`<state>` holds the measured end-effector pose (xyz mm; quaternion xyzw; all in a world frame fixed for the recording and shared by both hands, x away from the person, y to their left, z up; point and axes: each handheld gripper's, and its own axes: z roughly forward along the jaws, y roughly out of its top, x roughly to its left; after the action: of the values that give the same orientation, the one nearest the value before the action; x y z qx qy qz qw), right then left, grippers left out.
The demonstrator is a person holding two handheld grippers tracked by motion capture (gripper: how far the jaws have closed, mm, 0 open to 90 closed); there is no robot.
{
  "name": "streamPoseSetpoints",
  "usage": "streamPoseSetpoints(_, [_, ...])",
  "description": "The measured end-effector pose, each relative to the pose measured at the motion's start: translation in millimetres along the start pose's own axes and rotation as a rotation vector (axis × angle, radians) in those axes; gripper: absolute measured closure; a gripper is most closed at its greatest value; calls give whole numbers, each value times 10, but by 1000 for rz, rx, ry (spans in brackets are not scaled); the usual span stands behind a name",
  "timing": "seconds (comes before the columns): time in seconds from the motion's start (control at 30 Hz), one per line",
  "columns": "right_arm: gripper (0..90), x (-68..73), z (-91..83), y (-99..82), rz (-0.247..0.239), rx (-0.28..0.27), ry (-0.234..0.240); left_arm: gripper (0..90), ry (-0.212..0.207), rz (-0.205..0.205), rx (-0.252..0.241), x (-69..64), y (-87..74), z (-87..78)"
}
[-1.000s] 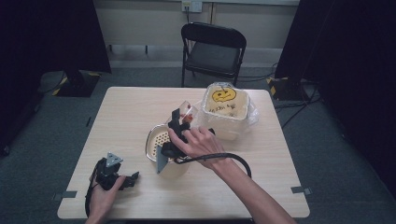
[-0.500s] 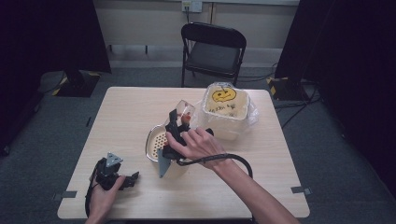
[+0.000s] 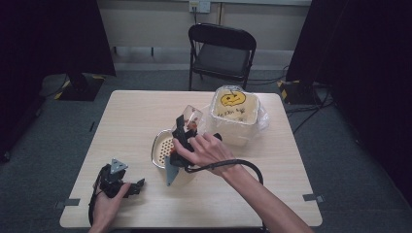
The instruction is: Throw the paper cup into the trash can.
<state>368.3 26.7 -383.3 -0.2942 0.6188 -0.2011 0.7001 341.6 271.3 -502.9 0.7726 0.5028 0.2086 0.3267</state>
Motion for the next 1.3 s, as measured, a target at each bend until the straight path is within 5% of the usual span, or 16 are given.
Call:
streamPoseSetpoints(0.07, [478,21,25,0,23,9,12,0,0,13,9,9,1,-5])
streamPoseSetpoints(0.1, [479,30,12,11,-25,-6,15,0,0,7,4,5,1,-3])
streamPoseSetpoints(0.13, [479,39,2,18,-21,-6,21,0,0,15,11,10,2,-6])
streamPoseSetpoints(0.2, [479,41,23,4,33,-2,14,0,0,1,1,1,0,0])
streamPoseSetpoints(0.3, [479,35,23,-18,2,2,17,0,-2,-2,-1,-1,0,1])
streamPoseSetpoints(0.4, [478,-41,39,-82,89,6,51,0,-2,4,5,3,0,-2])
streamPoseSetpoints(0.7, [475,-225,177,-563,756,-114,375,0,-2,1,3,1,0,-1])
streamPoseSetpoints(1.03, [468,-78,436,-1234,1526,-354,745,0,-2,0,3,1,0,-1])
streamPoseSetpoints(1.23, [460,80,618,-1589,1825,-427,831,0,-2,0,3,1,0,-1])
streamPoseSetpoints(1.3, [458,112,657,-1671,1888,-441,833,0,-2,1,3,1,0,-1])
